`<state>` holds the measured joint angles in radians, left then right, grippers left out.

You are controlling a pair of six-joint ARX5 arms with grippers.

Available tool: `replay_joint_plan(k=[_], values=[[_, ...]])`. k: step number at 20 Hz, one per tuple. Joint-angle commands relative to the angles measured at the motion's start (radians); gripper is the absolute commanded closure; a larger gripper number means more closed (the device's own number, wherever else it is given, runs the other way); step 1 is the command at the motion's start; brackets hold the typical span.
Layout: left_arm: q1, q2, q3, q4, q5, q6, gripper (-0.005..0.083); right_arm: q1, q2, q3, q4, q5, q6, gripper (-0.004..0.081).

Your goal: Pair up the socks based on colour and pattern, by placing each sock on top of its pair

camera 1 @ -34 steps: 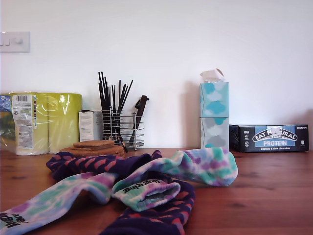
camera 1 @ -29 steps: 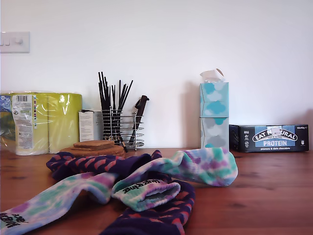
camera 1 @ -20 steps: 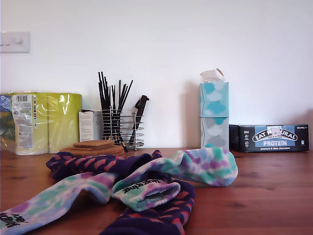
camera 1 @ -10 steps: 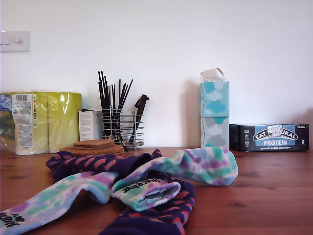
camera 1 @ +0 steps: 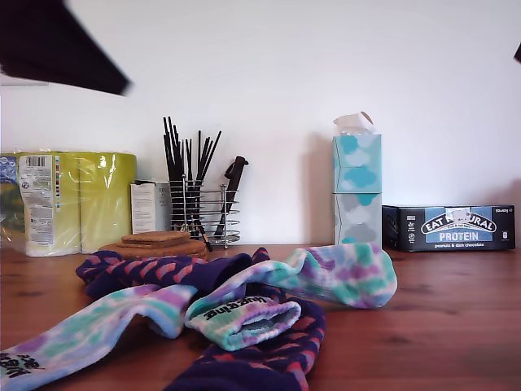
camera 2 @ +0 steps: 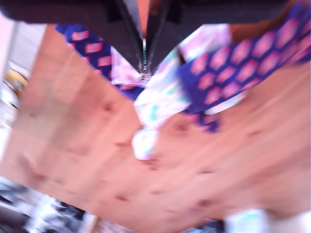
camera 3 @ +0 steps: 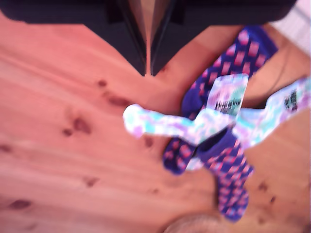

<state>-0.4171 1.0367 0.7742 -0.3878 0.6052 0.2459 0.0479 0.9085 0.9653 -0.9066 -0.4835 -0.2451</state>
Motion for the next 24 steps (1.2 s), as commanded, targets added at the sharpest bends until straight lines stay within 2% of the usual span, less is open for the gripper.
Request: replay_joint_plan(k=[1,6,8,9,11,12,13,18,22,23,24], values=[[-0.052,0.076,0.027,0.064,-0.018,0.026,0.0797,0.019,-0.011,0.026,-0.016,-0.004,-0.017,0.0783],[-0.199,0.380,0.169,0.190,-0.144,0.072,0.0796,0.038,-0.009,0.029,-0.055,-0.003,-0.018,0.0783],[-0.241,0.503,0.252,0.197,-0.190,0.104,0.0728,0.038,-0.009,0.029,-0.064,-0.004,-0.018,0.0783],[-0.256,0.560,0.294,0.197,-0.205,0.114,0.0637,0.038,-0.009,0.029,-0.067,-0.004,-0.018,0.0783],[-0.281,0.674,0.379,0.198,-0.220,0.133,0.0348,0.038,-0.009,0.029,-0.076,-0.003,-0.018,0.0783],[-0.293,0.724,0.420,0.198,-0.246,0.133,0.0266,0.038,-0.009,0.029,-0.079,-0.004,-0.018,0.0783],[-0.303,0.772,0.461,0.191,-0.271,0.138,0.0239,0.038,-0.009,0.029,-0.079,-0.004,-0.018,0.0783],[-0.326,0.980,0.652,0.111,-0.280,0.155,0.0240,0.038,-0.008,0.029,-0.076,-0.003,-0.025,0.0783],[-0.341,1.096,0.739,0.065,-0.283,0.155,0.0251,0.038,-0.008,0.029,-0.063,-0.004,-0.025,0.0783],[-0.346,1.116,0.750,0.060,-0.288,0.155,0.0282,0.038,-0.008,0.029,-0.060,-0.004,-0.025,0.0783],[-0.348,1.127,0.752,0.063,-0.293,0.155,0.0348,0.038,-0.008,0.029,-0.059,-0.004,-0.025,0.0783]])
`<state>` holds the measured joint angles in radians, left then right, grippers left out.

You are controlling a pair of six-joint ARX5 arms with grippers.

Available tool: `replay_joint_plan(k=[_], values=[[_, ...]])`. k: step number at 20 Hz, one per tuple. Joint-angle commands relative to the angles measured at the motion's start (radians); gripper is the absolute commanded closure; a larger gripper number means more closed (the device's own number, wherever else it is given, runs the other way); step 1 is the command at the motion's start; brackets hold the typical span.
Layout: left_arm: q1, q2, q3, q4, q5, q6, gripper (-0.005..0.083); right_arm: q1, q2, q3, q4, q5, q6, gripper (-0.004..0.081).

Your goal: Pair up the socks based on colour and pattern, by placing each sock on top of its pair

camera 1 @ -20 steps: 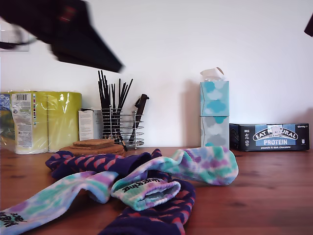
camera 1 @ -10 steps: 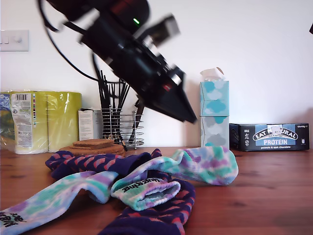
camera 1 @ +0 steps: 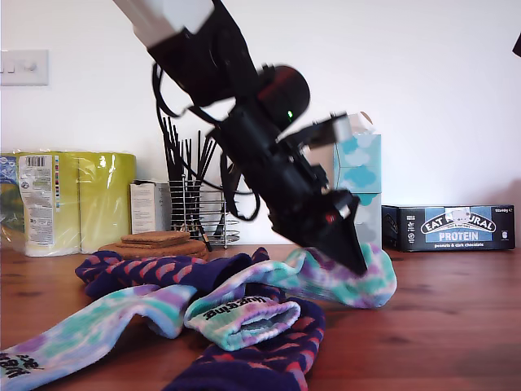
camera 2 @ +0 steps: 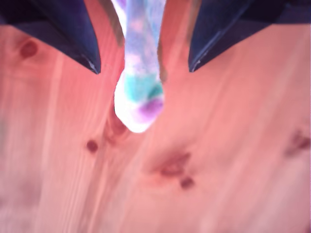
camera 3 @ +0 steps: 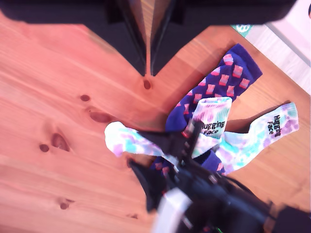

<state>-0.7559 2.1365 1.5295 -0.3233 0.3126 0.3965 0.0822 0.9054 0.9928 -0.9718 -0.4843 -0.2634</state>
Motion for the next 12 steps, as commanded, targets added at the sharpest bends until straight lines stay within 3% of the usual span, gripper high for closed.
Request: replay_joint_plan(k=[1,2,3,8,12], values=[[-0.013,0.031,-0.003,-0.003,-0.004,0.004,0.0484,0.004,-0.005,0.002,0.006,-0.003,-0.007,0.0783],[-0.022,0.030,-0.003,-0.008,-0.008,0.004,0.0678,0.004,-0.005,0.002,0.006,-0.003,-0.007,0.0783],[-0.027,0.020,-0.001,-0.013,-0.007,0.004,0.0810,0.004,-0.005,0.002,0.006,-0.003,-0.007,0.0783],[-0.039,-0.051,0.127,-0.160,0.002,-0.077,0.0797,0.004,-0.005,0.002,0.004,-0.003,-0.006,0.0783],[-0.039,-0.122,0.214,-0.271,0.124,-0.224,0.0797,0.004,-0.005,0.002,0.002,-0.003,-0.007,0.0783]])
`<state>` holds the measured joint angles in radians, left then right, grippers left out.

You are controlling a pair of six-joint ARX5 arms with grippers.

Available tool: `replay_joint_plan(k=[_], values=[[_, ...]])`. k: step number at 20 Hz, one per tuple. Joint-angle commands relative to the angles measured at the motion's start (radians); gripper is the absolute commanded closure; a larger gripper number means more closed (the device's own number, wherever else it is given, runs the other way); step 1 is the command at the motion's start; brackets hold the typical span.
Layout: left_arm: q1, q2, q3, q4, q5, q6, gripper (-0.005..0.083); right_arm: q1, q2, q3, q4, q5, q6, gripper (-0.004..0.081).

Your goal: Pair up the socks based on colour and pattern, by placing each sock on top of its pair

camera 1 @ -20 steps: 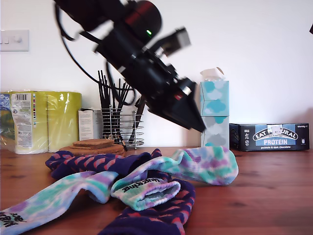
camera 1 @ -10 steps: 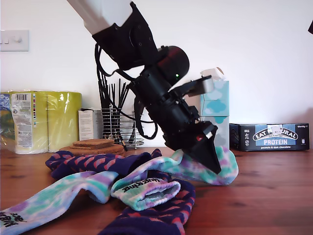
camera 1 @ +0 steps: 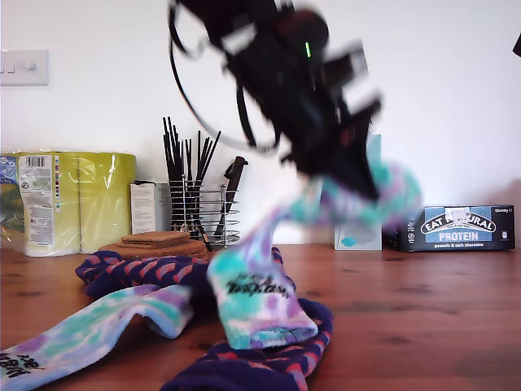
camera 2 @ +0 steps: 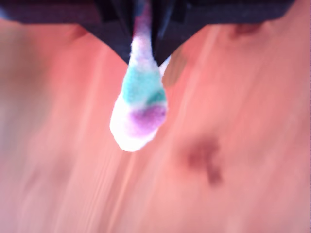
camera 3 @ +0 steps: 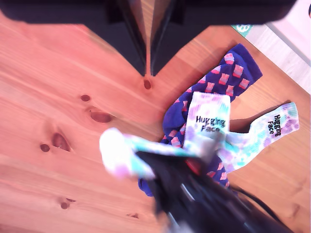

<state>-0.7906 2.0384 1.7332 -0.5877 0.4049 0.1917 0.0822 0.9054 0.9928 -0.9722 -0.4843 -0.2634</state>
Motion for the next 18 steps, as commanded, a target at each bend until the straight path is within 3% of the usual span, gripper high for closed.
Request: replay_joint_plan(k=[1,5,7,14,18], values=[[-0.005,-0.040,0.019,-0.018,0.096,-0.054,0.0797,0.004,-0.005,0.002,0.003,-0.003,-0.007,0.0783],[-0.016,-0.069,0.020,-0.029,0.358,-0.222,0.0797,0.003,-0.005,0.002,0.006,-0.003,-0.023,0.0783],[-0.031,-0.069,0.020,-0.058,0.436,-0.265,0.0797,0.003,-0.005,0.002,0.006,-0.003,-0.025,0.0783],[-0.158,-0.047,0.020,-0.006,0.528,-0.263,0.0797,0.003,-0.005,0.002,0.005,0.037,-0.048,0.0783],[-0.185,0.000,0.020,0.060,0.583,-0.263,0.0797,0.003,-0.007,0.004,0.042,0.085,-0.051,0.0783]])
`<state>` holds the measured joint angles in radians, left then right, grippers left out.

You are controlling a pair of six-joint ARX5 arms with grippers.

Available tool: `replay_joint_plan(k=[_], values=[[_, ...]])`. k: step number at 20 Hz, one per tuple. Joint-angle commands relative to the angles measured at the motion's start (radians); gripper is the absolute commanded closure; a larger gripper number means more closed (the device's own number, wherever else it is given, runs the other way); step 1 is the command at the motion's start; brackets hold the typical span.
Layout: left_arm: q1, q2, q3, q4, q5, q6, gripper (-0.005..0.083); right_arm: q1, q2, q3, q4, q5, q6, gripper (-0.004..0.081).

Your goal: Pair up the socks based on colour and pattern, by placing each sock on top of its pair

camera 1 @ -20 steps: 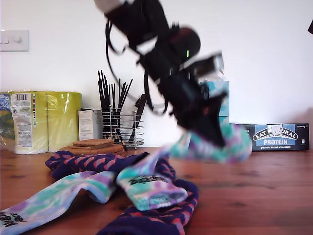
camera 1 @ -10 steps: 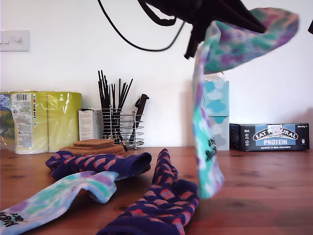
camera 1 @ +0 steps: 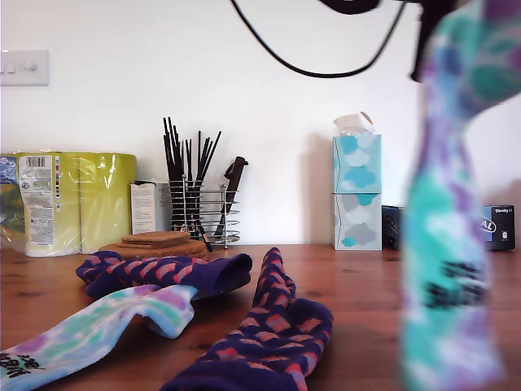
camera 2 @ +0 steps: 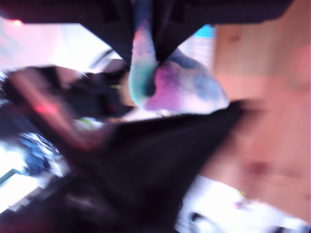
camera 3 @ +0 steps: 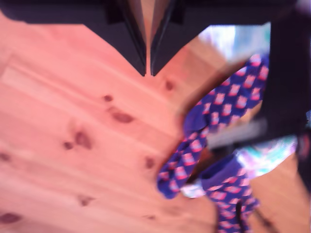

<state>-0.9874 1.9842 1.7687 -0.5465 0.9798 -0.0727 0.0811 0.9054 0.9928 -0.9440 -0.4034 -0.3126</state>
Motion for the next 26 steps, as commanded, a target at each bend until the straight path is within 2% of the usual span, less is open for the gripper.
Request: replay_joint_plan(k=[1,4,6,9,12,13,14,15,16,21,26], values=[[0.013,0.069,-0.015,0.045,0.008,0.002,0.0797,0.004,-0.010,0.007,0.034,0.005,0.000,0.0783],[0.057,0.125,-0.015,0.074,0.008,0.031,0.0797,0.004,-0.010,0.048,0.116,0.043,0.007,0.0783],[0.093,0.171,-0.015,0.069,0.011,0.120,0.0797,0.004,-0.010,0.089,0.162,0.069,0.030,0.0783],[0.151,0.219,-0.015,0.082,0.018,0.233,0.0797,0.004,-0.010,0.137,0.175,0.074,0.030,0.0783],[0.191,0.253,-0.015,0.110,0.010,0.334,0.0775,0.004,-0.009,0.143,0.172,0.073,0.031,0.0783],[0.197,0.256,-0.015,0.109,-0.012,0.383,0.0673,0.004,-0.007,0.143,0.169,0.072,0.032,0.0783],[0.198,0.257,-0.015,0.111,-0.038,0.446,0.0506,0.004,-0.006,0.143,0.168,0.068,0.032,0.0783],[0.197,0.257,-0.015,0.127,-0.076,0.490,0.0372,0.004,-0.005,0.143,0.169,0.062,0.032,0.0783],[0.195,0.257,-0.015,0.145,-0.133,0.526,0.0311,0.005,-0.005,0.143,0.169,0.062,0.032,0.0783],[0.204,0.257,-0.015,0.217,-0.492,0.644,0.0315,0.005,-0.005,0.143,0.148,0.061,0.036,0.0783],[0.249,0.257,-0.015,0.195,-0.716,0.653,0.0316,0.019,-0.005,0.143,0.115,0.044,0.036,0.0783]])
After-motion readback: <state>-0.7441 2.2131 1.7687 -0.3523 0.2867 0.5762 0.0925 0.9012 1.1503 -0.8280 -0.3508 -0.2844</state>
